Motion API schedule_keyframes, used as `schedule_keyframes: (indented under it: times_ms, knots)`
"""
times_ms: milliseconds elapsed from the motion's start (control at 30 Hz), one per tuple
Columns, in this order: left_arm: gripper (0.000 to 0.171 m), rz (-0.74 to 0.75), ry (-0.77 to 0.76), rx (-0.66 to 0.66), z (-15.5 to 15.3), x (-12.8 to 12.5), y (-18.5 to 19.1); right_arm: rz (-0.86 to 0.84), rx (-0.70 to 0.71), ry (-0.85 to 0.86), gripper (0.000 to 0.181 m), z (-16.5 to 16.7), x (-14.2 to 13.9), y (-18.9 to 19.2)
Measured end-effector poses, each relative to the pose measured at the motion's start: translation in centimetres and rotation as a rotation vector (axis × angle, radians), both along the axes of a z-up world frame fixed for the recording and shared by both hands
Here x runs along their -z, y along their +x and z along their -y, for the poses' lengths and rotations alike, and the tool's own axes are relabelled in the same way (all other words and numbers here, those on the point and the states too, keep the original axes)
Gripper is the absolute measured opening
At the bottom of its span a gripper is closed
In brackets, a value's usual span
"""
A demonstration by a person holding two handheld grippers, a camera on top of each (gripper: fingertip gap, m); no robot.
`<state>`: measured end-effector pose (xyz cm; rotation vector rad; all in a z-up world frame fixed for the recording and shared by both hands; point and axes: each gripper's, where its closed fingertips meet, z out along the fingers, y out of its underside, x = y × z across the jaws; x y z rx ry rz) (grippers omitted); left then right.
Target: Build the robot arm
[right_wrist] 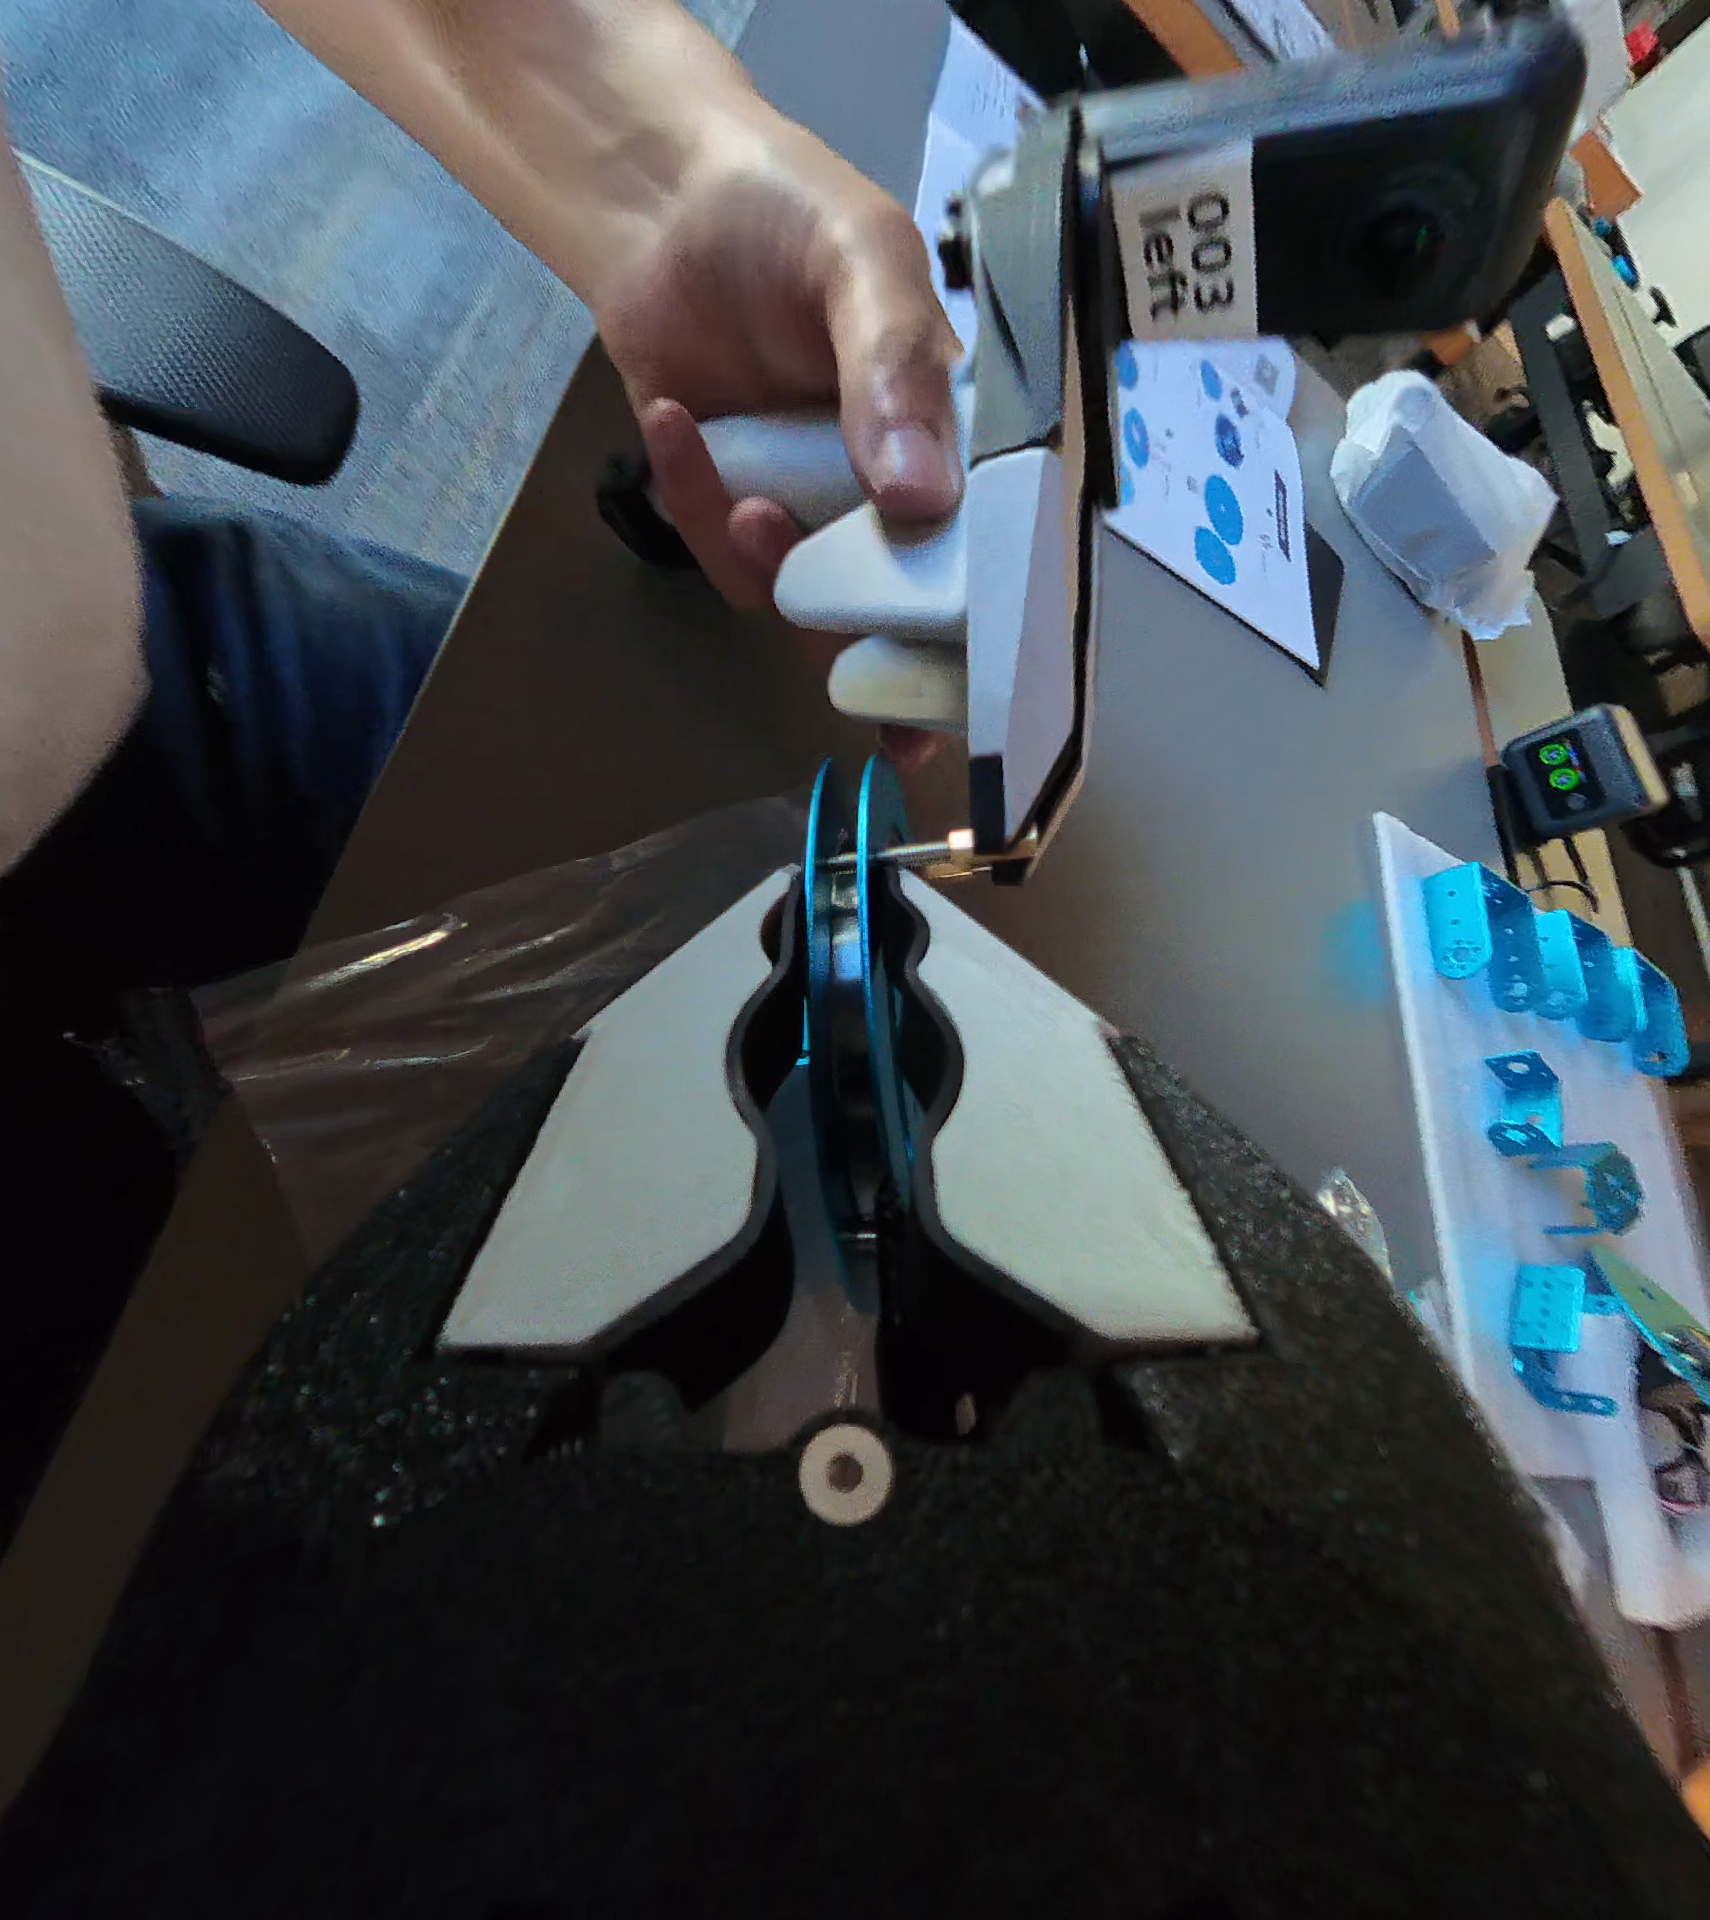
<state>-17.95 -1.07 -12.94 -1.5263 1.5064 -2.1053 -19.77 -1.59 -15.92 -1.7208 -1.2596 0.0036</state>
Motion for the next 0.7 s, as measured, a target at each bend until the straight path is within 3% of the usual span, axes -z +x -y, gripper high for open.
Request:
schedule_keyframes:
  times_ms: [133, 233, 333, 400, 467, 500, 633, 700]
  knots:
    - [0.003, -0.044, 0.125, -0.208, 0.2, 0.6, -0.8, 0.121, 0.098, 0.069, 0.011, 0.0, 0.7, -0.8]
    - [0.003, -0.104, 0.256, -0.437, 0.0, 0.9, -1.2, 0.189, 0.202, 0.138, 0.011, -0.3, 1.0, -1.2]
    - [0.004, -0.111, 0.295, -0.614, 0.5, 1.2, -1.7, 0.225, 0.239, 0.203, 0.011, 0.0, 1.3, -1.7]
    - [0.006, -0.090, 0.320, -0.631, 0.9, 1.2, -2.5, 0.230, 0.217, 0.225, 0.011, 0.5, 1.8, -1.9]
    - [0.025, -0.006, 0.314, -0.622, 0.6, -0.1, -3.3, 0.235, 0.193, 0.249, 0.011, 0.7, 2.0, -1.9]
    - [0.025, 0.021, 0.318, -0.600, 0.3, -0.4, -3.6, 0.238, 0.189, 0.263, 0.011, 0.7, 1.9, -1.8]
    - [0.030, 0.053, 0.221, -0.345, 1.3, -0.1, -3.5, 0.192, 0.169, 0.286, 0.011, 0.6, 1.6, -1.8]
    - [0.030, 0.046, 0.207, -0.279, 1.4, 0.5, -3.0, 0.197, 0.158, 0.292, 0.011, 0.8, 1.7, -1.8]
